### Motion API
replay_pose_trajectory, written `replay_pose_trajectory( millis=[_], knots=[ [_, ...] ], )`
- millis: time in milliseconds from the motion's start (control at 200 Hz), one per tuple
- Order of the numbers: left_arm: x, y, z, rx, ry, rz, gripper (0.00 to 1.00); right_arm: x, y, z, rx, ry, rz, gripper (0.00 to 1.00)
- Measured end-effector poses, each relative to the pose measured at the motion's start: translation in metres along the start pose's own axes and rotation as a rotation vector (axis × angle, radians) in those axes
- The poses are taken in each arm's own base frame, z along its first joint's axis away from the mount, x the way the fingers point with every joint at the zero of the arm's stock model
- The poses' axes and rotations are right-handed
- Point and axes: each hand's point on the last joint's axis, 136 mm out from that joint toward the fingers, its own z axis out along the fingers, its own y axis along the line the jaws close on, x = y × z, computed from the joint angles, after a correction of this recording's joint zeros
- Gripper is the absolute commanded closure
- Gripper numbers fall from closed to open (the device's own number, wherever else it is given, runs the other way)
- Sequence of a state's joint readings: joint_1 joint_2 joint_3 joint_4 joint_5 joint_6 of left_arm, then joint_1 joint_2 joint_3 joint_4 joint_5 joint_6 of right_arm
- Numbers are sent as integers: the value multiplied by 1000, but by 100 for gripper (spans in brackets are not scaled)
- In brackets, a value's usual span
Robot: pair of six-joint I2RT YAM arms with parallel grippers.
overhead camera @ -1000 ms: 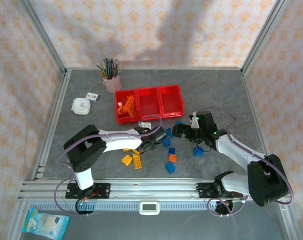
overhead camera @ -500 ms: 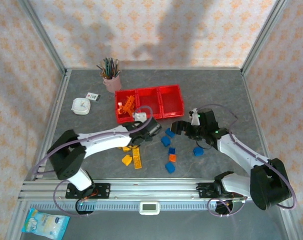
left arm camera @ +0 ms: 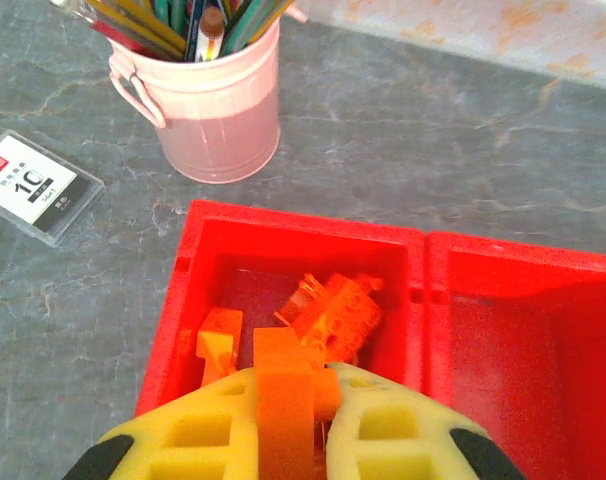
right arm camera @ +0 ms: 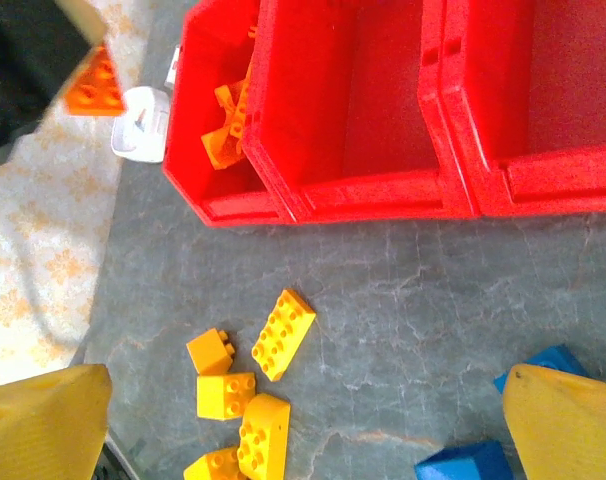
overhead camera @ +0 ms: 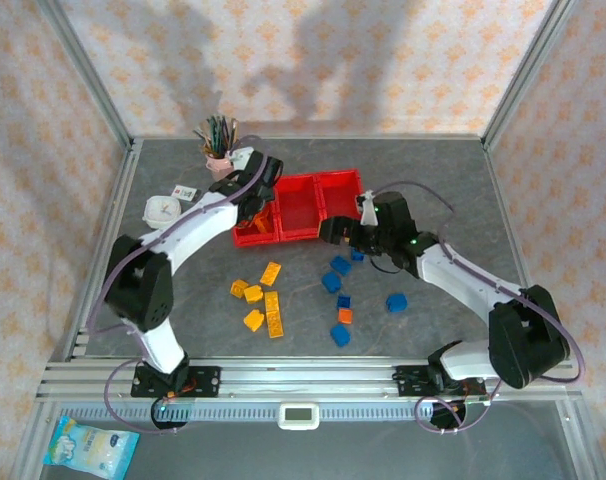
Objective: Sort the legos into containers by color
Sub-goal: Place the lego in the container, then pick up the lego from the middle-left of the table.
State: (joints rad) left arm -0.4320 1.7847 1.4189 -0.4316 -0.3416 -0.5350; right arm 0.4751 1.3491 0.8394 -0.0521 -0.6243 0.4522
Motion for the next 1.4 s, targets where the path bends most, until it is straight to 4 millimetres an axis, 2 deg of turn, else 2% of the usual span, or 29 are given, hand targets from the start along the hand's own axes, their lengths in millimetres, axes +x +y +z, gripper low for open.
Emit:
replay_pose_trajectory(
  millis=[100,165,220,440,515,586,711,826,926,1271,1401],
  knots=[
    [12,5,28,-33,49,32,80,-9,5,0,-2,-17,-10,0],
    [19,8,37,-45,72,49,70,-13,8,-1,0,-28,-15,0],
    [21,7,38,-38,81,64,64,-16,8,-2,5,-36,-20,0],
    [17,0,31,7,85,66,55,-16,0,-5,36,-30,-10,0],
    [14,-4,23,42,93,59,54,-18,-6,-9,51,-34,-2,0],
    [12,-10,8,82,92,58,51,-21,-11,-17,68,-46,6,0],
    [21,-38,-43,199,68,84,46,-21,-23,-36,105,-82,20,0],
    [53,-74,-98,347,81,137,43,-10,-36,-49,152,-85,41,0],
    [92,-90,-127,430,130,184,39,4,-49,-57,194,-71,63,0],
    [217,-122,-183,564,329,326,32,53,-90,-83,347,-58,182,0],
    [258,-129,-188,560,398,383,26,69,-106,-85,388,-46,232,0]
  ],
)
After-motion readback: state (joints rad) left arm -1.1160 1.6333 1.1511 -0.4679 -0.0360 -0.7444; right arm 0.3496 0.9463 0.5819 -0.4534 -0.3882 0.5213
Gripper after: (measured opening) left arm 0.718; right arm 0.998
